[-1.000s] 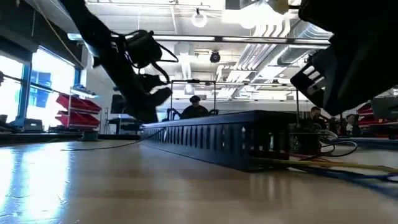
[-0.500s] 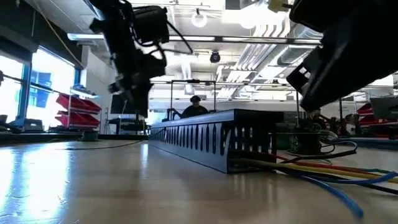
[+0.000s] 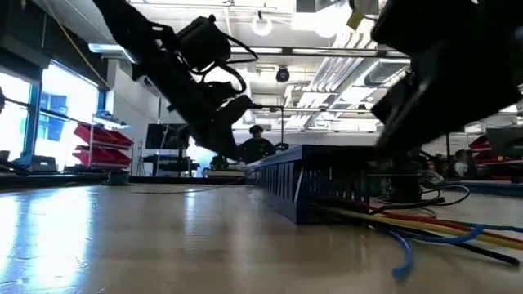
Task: Ziptie cables
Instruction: Move the black cable duct to the center of the table, then return to Home Position
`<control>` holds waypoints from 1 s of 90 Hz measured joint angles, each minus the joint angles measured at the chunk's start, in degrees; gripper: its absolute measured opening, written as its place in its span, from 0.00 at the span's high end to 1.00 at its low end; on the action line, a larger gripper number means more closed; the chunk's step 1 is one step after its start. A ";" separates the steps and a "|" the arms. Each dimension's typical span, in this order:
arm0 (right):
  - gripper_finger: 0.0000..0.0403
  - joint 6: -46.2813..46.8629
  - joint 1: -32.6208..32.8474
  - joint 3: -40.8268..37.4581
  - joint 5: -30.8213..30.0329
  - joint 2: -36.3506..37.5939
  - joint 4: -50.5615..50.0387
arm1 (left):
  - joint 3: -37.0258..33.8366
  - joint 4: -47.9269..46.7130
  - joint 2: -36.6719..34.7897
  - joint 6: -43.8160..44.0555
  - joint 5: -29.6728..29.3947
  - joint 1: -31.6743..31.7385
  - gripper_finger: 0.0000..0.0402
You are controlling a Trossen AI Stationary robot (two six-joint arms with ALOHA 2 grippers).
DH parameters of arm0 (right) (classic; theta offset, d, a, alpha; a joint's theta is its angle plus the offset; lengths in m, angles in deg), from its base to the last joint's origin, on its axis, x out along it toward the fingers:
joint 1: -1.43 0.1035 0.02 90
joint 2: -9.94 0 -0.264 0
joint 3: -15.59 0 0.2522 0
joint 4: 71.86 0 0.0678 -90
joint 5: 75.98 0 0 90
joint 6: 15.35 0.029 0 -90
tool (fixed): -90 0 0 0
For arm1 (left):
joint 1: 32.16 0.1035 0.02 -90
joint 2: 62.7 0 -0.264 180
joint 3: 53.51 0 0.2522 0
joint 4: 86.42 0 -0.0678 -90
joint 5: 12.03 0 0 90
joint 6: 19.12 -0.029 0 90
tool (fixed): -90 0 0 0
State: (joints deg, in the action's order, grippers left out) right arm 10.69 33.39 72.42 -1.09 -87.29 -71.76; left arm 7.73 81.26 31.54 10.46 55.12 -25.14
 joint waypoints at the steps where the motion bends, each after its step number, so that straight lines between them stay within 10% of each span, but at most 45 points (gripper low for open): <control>1: 0.90 0.00 0.08 0.00 -0.28 0.29 -0.18 | 0.20 -0.37 -0.42 -0.16 -0.03 -0.11 1.00; 60: 0.90 0.25 -1.44 0.00 -8.89 4.75 -2.63 | 1.10 -7.50 -5.35 12.65 -7.47 -22.07 1.00; 90: 0.92 -8.24 -2.32 -5.90 -7.60 34.98 -24.73 | 1.07 -16.63 -18.94 10.95 -14.13 -27.68 1.00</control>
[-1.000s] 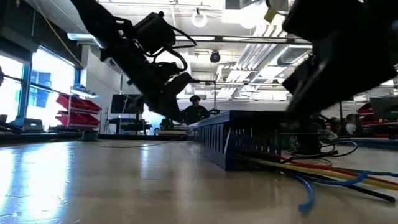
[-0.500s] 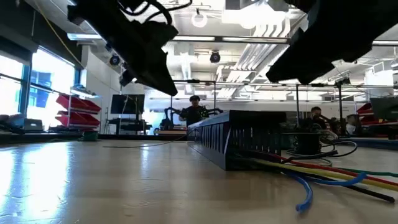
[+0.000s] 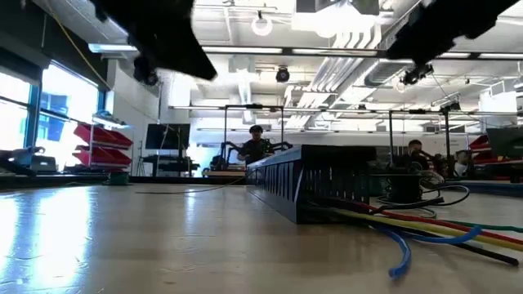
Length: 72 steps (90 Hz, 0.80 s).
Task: Ziptie cables
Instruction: Return to Home Position
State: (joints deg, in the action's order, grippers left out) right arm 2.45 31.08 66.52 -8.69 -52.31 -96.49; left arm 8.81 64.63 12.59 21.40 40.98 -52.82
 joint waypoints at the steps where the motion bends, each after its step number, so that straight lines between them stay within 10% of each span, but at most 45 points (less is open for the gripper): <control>1: 0.92 0.02 -0.05 -0.58 0.12 1.36 -0.56 | 0.00 -1.00 -0.87 0.06 -0.52 -0.08 1.00; 36: 1.00 1.79 -4.83 -23.85 12.50 43.64 5.40 | -16.76 -4.67 -37.31 -2.34 -0.61 -0.41 1.00; 72: 1.00 0.90 -8.72 -30.78 29.50 62.24 9.25 | -47.39 36.02 -60.30 -11.71 23.88 15.48 1.00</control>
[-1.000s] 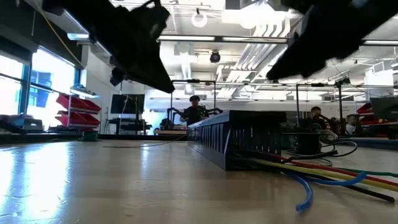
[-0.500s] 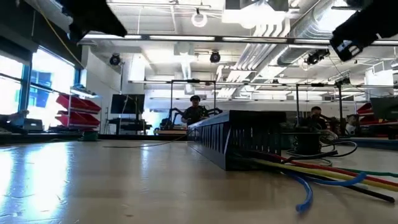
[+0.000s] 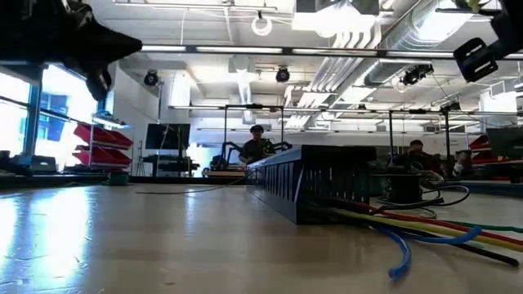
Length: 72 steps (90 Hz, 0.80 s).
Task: Ziptie cables
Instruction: Return to Home Position
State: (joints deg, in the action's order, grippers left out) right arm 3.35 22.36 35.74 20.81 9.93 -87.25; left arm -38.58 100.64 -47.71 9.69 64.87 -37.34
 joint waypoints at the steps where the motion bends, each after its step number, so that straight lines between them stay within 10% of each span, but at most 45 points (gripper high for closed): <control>1: 1.00 -0.12 -0.17 0.00 0.37 -0.02 0.09 | -0.39 0.53 0.01 -0.03 0.50 0.59 1.00; 21: 1.00 -0.66 -3.62 -2.49 -0.84 -0.10 0.30 | -0.46 0.60 -0.30 -6.41 8.27 4.64 1.00; 72: 1.00 -4.67 -8.40 -5.86 -12.76 -0.27 3.53 | -0.46 -2.99 0.14 -14.01 -0.57 0.84 1.00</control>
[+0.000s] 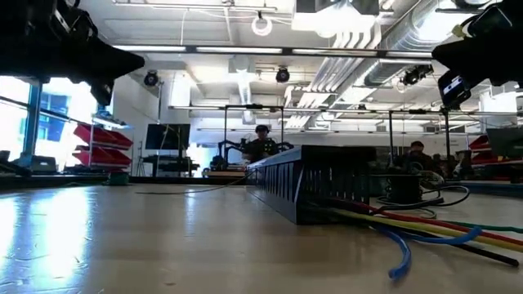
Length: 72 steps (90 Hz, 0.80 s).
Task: Ziptie cables
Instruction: Return to Home Position
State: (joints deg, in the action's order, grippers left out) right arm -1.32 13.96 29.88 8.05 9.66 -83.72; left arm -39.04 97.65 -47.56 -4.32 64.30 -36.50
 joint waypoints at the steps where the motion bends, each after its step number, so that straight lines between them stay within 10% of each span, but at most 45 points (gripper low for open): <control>1: 1.00 -0.20 -0.04 0.00 0.01 0.00 -0.01 | 0.00 -0.02 0.00 0.00 0.00 0.00 1.00; 72: 1.00 -0.60 -0.13 0.00 0.19 -0.02 -0.04 | 0.00 -0.05 0.00 0.00 0.00 0.00 1.00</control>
State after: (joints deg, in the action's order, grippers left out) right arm -1.92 13.83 29.88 8.24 9.64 -83.75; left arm -39.04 97.60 -47.56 -4.32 64.30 -36.50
